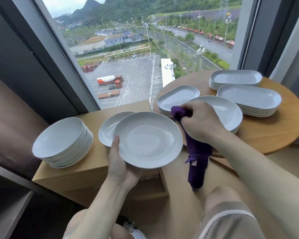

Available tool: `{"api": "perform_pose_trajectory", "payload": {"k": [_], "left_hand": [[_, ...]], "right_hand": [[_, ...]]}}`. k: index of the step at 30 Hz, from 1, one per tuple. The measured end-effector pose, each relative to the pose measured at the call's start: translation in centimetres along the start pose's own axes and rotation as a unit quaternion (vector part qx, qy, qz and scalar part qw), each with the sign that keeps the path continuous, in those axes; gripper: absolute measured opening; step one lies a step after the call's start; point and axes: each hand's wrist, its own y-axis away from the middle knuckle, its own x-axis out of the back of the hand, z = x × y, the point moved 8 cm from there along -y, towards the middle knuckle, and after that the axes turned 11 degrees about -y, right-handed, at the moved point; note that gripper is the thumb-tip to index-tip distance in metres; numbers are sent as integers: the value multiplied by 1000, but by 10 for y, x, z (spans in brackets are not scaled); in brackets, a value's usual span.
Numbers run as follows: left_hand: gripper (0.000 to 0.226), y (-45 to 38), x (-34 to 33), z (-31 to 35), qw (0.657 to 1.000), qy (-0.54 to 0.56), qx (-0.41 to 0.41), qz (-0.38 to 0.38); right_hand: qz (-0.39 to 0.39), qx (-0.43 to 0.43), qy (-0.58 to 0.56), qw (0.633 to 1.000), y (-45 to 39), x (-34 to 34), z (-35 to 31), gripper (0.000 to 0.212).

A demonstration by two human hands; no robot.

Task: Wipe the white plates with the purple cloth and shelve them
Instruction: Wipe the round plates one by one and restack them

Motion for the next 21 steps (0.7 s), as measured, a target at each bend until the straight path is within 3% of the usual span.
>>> {"api": "perform_pose_trajectory", "payload": {"k": [8,21], "left_hand": [[49,-36,-76,2,998,-59,14,-23],[52,-102,-153,-32,989,-131,27,-56]], "right_hand": [[112,-40,-65,991,-26,84,0,18],[119,-109,-75,984,-30,103,46,19]]}}
